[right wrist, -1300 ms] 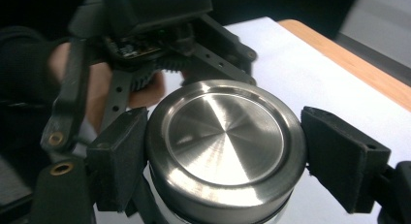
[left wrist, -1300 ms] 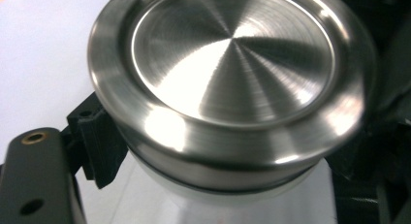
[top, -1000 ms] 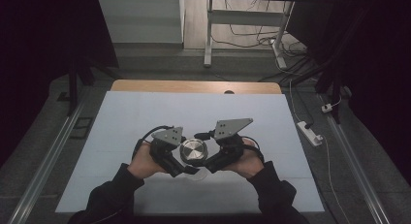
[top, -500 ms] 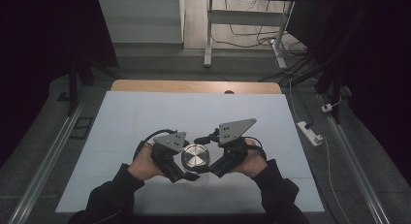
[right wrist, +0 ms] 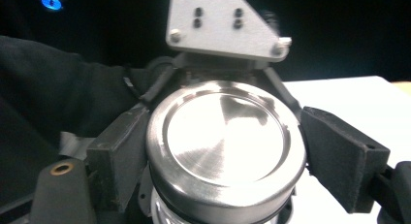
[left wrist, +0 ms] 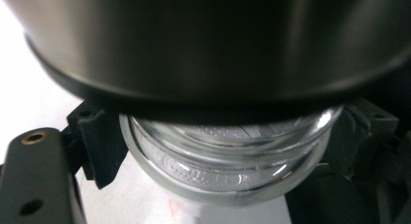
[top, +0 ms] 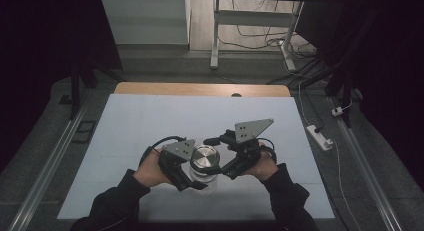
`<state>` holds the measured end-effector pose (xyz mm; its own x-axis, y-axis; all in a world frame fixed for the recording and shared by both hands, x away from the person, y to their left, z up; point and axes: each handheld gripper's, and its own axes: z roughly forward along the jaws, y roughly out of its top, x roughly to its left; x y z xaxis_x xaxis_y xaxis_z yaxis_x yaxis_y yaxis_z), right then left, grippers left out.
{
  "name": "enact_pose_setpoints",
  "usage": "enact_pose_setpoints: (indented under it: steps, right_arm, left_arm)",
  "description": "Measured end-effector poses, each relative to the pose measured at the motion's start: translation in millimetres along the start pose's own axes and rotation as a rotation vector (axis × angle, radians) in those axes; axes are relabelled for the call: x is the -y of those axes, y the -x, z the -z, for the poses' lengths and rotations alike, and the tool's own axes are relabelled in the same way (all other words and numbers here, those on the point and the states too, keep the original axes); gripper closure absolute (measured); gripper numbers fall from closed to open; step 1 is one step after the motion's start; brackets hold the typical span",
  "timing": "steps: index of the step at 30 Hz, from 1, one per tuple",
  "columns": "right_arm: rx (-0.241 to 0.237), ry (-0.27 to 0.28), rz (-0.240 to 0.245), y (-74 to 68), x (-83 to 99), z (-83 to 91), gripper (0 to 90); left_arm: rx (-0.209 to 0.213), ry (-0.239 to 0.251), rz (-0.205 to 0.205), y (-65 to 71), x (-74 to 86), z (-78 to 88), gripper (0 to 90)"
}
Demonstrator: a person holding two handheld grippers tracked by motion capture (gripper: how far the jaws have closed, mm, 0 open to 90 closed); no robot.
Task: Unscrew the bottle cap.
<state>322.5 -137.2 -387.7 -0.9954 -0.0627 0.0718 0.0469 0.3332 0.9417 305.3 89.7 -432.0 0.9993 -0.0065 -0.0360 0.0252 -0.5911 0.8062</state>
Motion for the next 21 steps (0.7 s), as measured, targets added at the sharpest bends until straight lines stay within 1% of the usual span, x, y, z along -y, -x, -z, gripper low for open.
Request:
enact_pose_setpoints:
  steps: [2, 3, 4, 5, 7, 9, 13, 15, 18, 21]
  right_arm:
    - [0.016, 0.003, -0.005, 0.8, 1.0, 0.6, 19.8]
    - [0.028, 0.003, -0.007, 1.5, 1.6, 0.5, 19.7]
    - [0.064, -0.011, -0.012, 2.4, 2.2, 0.3, 19.7]
    - [0.077, -0.018, -0.014, 3.3, 2.9, 0.0, 19.7]
    - [0.104, -0.028, -0.021, 4.8, 5.2, 0.3, 19.7]
    - [0.147, -0.037, -0.035, 6.3, 7.0, 1.5, 19.7]
    - [0.199, -0.013, -0.063, 7.6, 7.1, 7.4, 19.7]
    - [0.216, -0.004, -0.063, 6.5, 6.5, 10.2, 19.7]
    - [0.242, 0.003, -0.062, 3.6, 6.4, 12.9, 19.7]
    - [0.254, 0.008, -0.067, 0.0, 7.8, 15.2, 19.7]
  left_arm:
    - [-0.022, -0.002, 0.018, -2.3, 1.5, 0.4, 15.8]
    - [-0.041, -0.001, 0.028, -3.9, 2.6, 1.6, 15.8]
    - [-0.053, 0.002, 0.034, -5.0, 3.3, 2.4, 15.8]
    - [-0.066, 0.007, 0.049, -6.7, 4.7, 4.2, 15.8]
    - [-0.087, 0.017, 0.067, -9.1, 6.9, 6.9, 15.8]
    - [-0.109, 0.025, 0.087, -11.8, 9.5, 9.8, 15.8]
    - [-0.158, 0.021, 0.123, -16.9, 14.6, 13.3, 15.8]
    - [-0.180, 0.022, 0.143, -19.4, 17.0, 14.1, 15.8]
    - [-0.205, 0.022, 0.158, -21.5, 19.4, 15.0, 15.8]
    - [-0.227, 0.021, 0.166, -23.2, 21.7, 15.5, 15.8]
